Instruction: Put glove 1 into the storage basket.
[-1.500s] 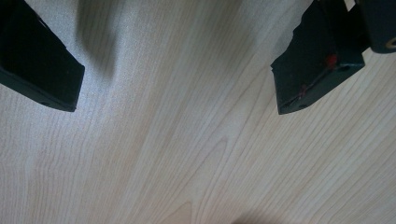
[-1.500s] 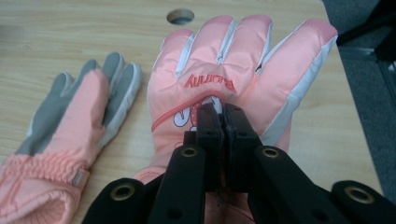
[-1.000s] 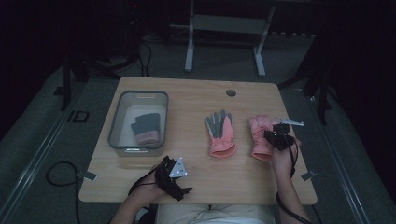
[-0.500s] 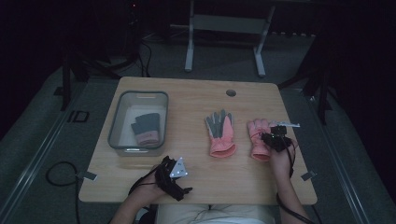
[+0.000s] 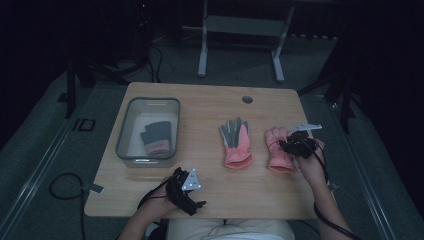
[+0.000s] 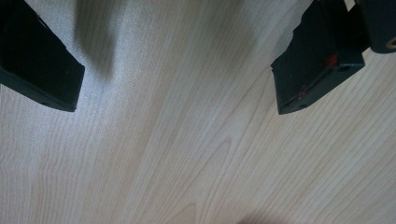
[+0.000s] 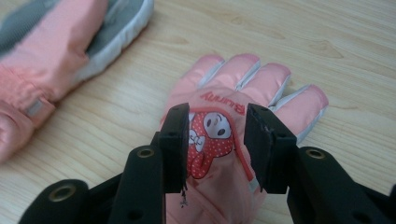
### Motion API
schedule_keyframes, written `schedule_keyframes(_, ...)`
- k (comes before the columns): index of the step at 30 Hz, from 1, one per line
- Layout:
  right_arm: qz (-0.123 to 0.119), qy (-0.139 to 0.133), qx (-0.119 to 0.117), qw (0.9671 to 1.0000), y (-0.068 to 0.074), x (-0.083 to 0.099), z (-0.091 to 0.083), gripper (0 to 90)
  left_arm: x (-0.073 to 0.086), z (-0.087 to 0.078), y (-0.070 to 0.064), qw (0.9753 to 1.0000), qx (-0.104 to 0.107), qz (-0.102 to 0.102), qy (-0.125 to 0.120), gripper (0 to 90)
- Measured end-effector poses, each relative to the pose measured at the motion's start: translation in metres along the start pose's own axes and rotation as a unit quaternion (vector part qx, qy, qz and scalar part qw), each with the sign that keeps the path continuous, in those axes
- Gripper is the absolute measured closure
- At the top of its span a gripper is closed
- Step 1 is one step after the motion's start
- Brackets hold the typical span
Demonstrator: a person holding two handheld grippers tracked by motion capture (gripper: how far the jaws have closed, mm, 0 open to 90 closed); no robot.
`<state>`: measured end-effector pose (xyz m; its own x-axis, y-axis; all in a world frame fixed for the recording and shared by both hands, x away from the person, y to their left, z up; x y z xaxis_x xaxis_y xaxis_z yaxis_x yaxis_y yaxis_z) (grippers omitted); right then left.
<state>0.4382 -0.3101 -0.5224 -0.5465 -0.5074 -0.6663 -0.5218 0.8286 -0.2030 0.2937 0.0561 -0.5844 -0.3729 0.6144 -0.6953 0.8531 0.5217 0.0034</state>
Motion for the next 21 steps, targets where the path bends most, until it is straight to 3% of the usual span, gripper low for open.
schedule_keyframes(5,0.001,0.015,0.001,0.9999,0.001,0.013,0.014,56.5,0.0,0.0,0.0,1.0,0.0,0.003,0.003,1.7)
schedule_keyframes(11,-0.008,0.015,0.013,0.9998,0.008,0.021,0.023,67.8,0.001,0.001,0.0,1.0,0.0,0.005,0.004,1.7)
schedule_keyframes(21,0.037,0.005,0.022,0.9991,0.01,0.022,0.026,83.4,0.001,0.001,-0.002,1.0,0.0,0.007,0.006,1.7)
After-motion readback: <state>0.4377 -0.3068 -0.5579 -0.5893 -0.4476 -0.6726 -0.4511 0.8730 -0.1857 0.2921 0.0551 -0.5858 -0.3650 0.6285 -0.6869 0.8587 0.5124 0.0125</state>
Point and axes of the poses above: each handheld gripper's, and its own axes: z roughly forward along the jaws, x roughly out of its underside, y roughly to its left, the point moved 4 cm from there along z, roughly forward along the jaws, and after that the axes turned 9 degrees about -z, right-handed, at the moved point
